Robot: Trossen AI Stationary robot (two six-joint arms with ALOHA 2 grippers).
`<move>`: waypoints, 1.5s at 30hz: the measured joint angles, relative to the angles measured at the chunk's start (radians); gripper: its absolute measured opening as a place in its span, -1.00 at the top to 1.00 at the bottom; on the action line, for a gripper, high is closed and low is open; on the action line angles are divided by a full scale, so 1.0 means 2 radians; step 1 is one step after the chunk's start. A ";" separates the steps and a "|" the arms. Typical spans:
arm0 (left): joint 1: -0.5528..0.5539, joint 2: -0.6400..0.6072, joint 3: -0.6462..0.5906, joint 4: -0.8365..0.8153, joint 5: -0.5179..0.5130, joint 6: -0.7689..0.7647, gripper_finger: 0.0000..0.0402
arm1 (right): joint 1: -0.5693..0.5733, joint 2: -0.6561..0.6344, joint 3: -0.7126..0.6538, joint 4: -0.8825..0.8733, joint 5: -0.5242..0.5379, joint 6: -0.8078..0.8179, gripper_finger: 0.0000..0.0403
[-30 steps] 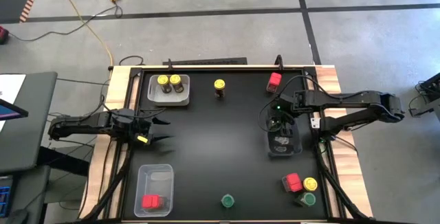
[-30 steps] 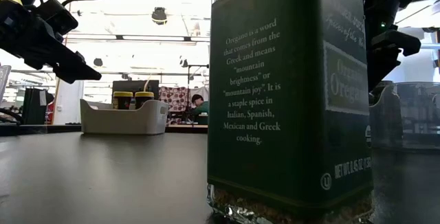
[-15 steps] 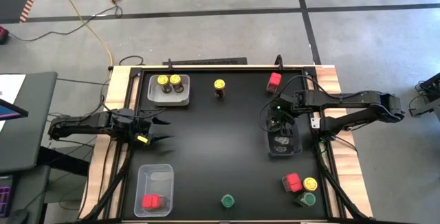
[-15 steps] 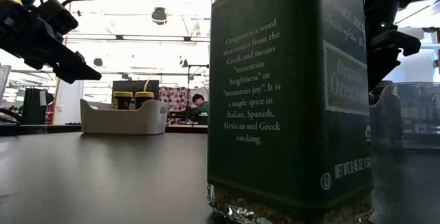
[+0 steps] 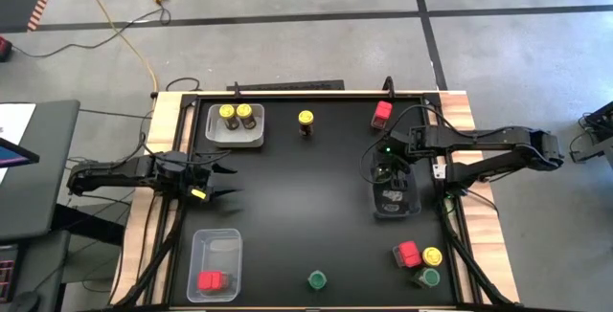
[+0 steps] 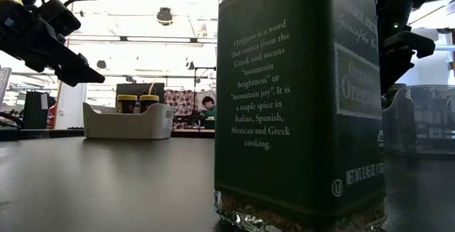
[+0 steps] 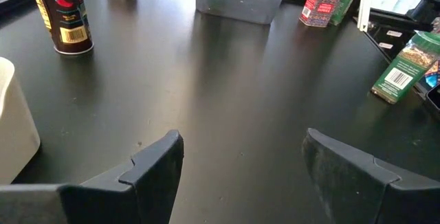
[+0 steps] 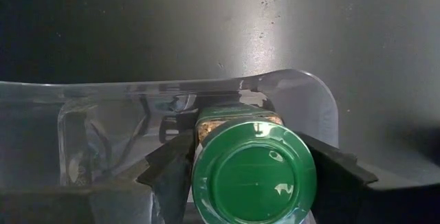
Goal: Sort spices by type
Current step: Put the top green seasoning bottle into the black bin
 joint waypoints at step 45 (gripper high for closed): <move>0.000 0.000 0.000 0.000 0.000 0.000 -0.42 | 0.000 0.000 0.000 0.006 0.000 0.001 -0.32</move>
